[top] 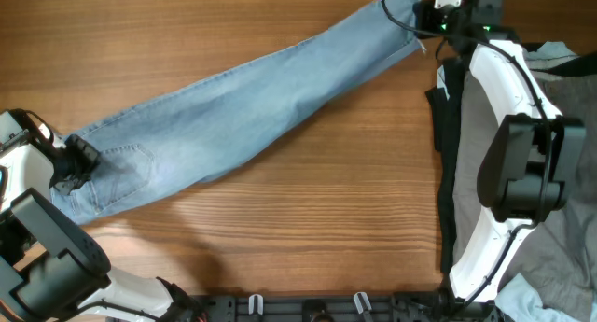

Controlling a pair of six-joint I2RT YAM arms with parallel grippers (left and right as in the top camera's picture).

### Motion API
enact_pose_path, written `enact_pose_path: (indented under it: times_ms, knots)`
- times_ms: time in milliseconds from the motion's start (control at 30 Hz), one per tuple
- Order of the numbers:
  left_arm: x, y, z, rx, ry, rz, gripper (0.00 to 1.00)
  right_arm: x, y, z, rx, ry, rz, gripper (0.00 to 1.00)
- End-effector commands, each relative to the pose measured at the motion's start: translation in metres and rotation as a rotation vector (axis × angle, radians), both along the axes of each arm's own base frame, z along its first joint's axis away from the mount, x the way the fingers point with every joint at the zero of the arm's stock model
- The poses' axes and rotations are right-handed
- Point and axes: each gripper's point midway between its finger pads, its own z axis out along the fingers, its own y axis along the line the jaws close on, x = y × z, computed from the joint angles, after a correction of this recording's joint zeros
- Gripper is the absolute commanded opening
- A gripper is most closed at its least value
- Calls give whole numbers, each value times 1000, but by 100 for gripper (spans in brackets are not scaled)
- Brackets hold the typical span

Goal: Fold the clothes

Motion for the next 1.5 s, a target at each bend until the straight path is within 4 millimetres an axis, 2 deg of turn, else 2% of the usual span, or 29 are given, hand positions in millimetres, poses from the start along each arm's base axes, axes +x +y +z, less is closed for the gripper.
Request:
enact_pose_path:
  times_ms: [0, 67, 100, 133, 167, 200, 300, 333, 367, 400, 433, 467, 533, 600, 667, 700, 733, 767, 800, 867, 900, 1000, 1067, 1100, 1167, 1267, 1333, 1400, 1467]
  knots:
    - [-1, 1, -3, 7, 4, -6, 32, 9, -5, 25, -2, -80, -6, 6]
    - [-1, 7, -4, 35, 11, -3, 45, 8, -5, 22, -4, -71, -5, 6]
    - [-1, 10, -8, 43, 18, -3, 44, 9, -6, 16, -5, -62, -5, 5]
    - [0, 10, -12, 38, 24, -3, 40, 11, -6, 10, -6, -59, -3, 5]
    - [-2, 8, -23, 18, 46, 1, 20, 14, -6, 3, -5, -61, -3, 4]
    - [-4, 7, -30, 7, 60, 0, 13, 15, -4, 4, 0, -70, 4, 4]
    - [-13, -1, -59, -49, 129, 0, 4, 23, 4, -10, 8, -82, 24, 5]
    - [-15, -2, -65, -61, 141, 10, 4, 24, 3, -25, 1, -58, 14, 5]
    - [-15, -3, -69, -70, 148, 28, 7, 24, 2, -51, 4, -14, 9, 6]
    - [-15, -2, -68, -73, 144, 49, 16, 23, 2, -67, 5, 13, 10, 25]
    - [-13, -3, -68, -81, 134, 57, 22, 21, 2, -86, 8, 46, 10, 49]
    - [-13, -3, -68, -85, 134, 70, 25, 18, 2, -94, 7, 70, 9, 100]
    - [-13, -3, -68, -85, 134, 71, 32, 17, -9, -97, -23, 90, -34, 100]
    - [-16, -1, -69, -72, 150, 72, 33, 12, -20, -102, -19, 124, -62, 100]
    - [-31, 9, -70, -37, 206, 103, 24, 1, -31, -113, 53, 216, -141, 100]
    - [-41, 17, -70, -28, 229, 131, 20, -6, -30, -117, 74, 253, -129, 100]
    - [-53, 27, -70, -40, 234, 183, 11, -13, -27, -120, 91, 288, -114, 99]
    - [-53, 27, -70, -88, 197, 193, 6, -18, -28, -118, 86, 303, -107, 100]
    - [-47, 22, -68, -141, 143, 149, 8, -23, -28, -111, 76, 312, -99, 99]
    - [-29, 4, -60, -221, 31, 15, 13, -29, -27, -83, 77, 302, -98, 100]
    - [-22, -3, -54, -234, 5, -26, 14, -32, -25, -63, 82, 284, -92, 100]
    - [12, -38, -20, -177, -64, -212, 15, -49, -13, 21, 125, 190, -47, 100]
    - [30, -82, 8, -147, -85, -347, 13, -68, -8, 62, 162, 172, -62, 100]
    - [32, -106, 12, -168, -64, -378, 12, -77, -7, 72, 163, 178, -62, 100]
    - [22, -127, 3, -199, 10, -355, 9, -89, -6, 72, 166, 222, -65, 100]
    - [-4, -138, -24, -221, 103, -271, 8, -104, -4, 59, 172, 308, -71, 100]
    - [-17, -138, -42, -208, 121, -249, 10, -106, -4, 58, 172, 315, -72, 100]
    - [-31, -120, -61, -115, 178, -143, 13, -107, -4, 57, 173, 322, -72, 100]
    - [-25, -78, -68, 26, 156, -26, 13, -108, -3, 56, 173, 331, -72, 100]
